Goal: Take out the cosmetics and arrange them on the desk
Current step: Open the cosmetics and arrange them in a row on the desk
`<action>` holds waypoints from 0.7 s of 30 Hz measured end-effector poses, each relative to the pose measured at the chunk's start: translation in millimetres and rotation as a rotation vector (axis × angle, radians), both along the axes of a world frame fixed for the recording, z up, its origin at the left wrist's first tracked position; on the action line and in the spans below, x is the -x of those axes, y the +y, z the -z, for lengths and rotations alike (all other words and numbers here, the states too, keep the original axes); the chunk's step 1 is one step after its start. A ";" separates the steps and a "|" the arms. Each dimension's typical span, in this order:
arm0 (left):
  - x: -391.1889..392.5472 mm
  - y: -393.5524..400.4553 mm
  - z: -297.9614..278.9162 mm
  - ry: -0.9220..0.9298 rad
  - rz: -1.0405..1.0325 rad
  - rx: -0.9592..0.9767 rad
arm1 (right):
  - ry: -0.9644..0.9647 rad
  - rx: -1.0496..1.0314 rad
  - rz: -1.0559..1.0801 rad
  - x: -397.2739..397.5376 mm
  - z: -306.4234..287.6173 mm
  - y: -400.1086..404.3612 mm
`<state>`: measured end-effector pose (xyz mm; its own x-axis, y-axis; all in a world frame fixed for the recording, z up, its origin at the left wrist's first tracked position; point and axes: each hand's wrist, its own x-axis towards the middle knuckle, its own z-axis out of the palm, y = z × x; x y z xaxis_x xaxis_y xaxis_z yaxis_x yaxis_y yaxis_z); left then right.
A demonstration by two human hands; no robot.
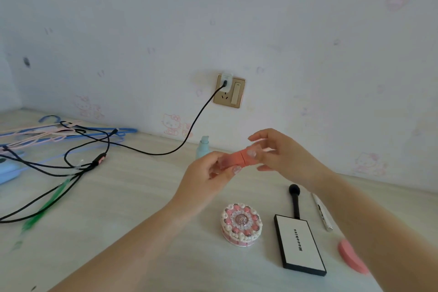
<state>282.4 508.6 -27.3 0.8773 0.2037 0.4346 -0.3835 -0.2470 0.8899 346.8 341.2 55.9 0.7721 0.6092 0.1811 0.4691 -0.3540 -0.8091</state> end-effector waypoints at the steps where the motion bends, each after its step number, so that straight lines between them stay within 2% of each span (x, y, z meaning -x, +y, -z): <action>1: 2.3 -2.0 -1.0 -0.006 -0.003 -0.013 | 0.053 0.016 0.018 3.5 -2.6 -1.8; 5: 10.9 -8.4 -3.1 -0.014 0.013 -0.040 | 0.101 0.099 0.052 14.9 -6.9 -9.7; 15: 20.8 -12.5 -5.8 -0.022 0.021 -0.008 | -0.147 0.015 -0.108 18.4 1.3 -24.7; 21: 24.4 -17.2 -7.8 0.014 0.023 -0.008 | 0.019 0.175 0.013 22.1 -4.8 -17.7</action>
<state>257.9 491.5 -19.5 0.8876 0.1801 0.4239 -0.3767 -0.2456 0.8932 324.7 323.5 60.7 0.7826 0.6198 0.0585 0.4486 -0.4963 -0.7433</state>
